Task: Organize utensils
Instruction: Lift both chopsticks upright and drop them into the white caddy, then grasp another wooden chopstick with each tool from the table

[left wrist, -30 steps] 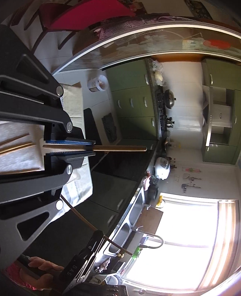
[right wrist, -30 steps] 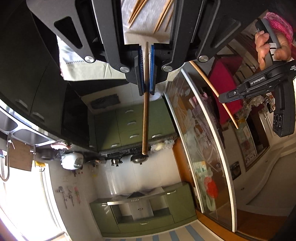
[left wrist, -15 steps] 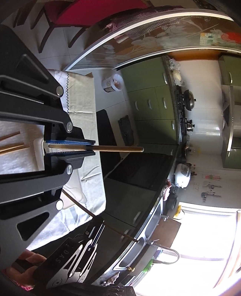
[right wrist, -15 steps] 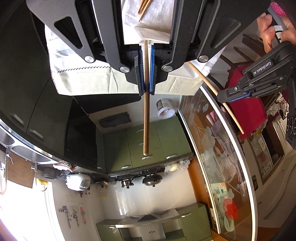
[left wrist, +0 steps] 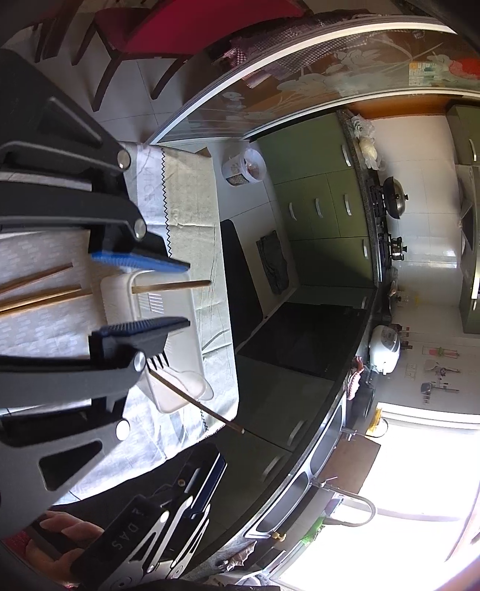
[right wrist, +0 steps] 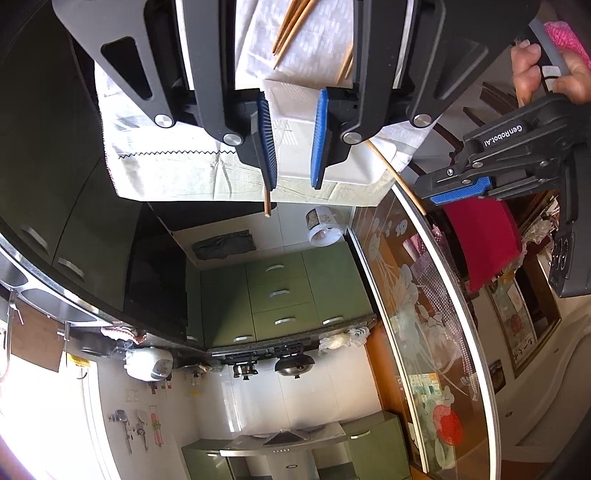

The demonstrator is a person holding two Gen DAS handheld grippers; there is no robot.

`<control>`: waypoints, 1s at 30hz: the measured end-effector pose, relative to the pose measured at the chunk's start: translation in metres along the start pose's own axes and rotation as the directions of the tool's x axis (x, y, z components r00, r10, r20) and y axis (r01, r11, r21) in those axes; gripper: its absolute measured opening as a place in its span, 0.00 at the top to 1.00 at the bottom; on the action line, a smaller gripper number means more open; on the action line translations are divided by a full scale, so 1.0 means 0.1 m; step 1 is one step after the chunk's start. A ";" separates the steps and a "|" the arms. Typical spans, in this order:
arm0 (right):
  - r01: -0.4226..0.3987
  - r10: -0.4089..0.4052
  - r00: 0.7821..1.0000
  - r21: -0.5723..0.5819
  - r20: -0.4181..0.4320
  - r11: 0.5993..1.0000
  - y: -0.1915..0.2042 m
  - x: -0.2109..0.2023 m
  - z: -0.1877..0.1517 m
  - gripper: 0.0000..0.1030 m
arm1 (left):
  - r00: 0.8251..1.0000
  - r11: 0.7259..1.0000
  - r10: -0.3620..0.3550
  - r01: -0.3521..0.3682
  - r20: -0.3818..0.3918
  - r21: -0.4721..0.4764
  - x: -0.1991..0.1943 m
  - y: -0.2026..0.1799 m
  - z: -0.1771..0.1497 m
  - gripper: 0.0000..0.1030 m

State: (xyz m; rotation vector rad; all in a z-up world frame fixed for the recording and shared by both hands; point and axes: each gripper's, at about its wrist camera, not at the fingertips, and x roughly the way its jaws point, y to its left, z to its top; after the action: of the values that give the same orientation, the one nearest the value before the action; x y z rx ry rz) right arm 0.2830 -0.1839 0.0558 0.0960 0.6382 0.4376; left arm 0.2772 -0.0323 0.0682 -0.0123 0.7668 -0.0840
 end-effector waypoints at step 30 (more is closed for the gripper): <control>0.025 -0.020 0.890 0.006 -0.455 1.000 -0.41 0.31 -1.67 0.67 | 0.812 0.987 0.001 -0.093 -0.583 -0.129 1.30 0.28 -1.59 0.73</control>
State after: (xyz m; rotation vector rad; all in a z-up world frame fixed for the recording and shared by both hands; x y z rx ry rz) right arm 0.2200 -0.2155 -0.1044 -0.0060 1.1049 0.4370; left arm 0.2622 -0.0115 -0.1378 -0.1175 1.3926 0.0231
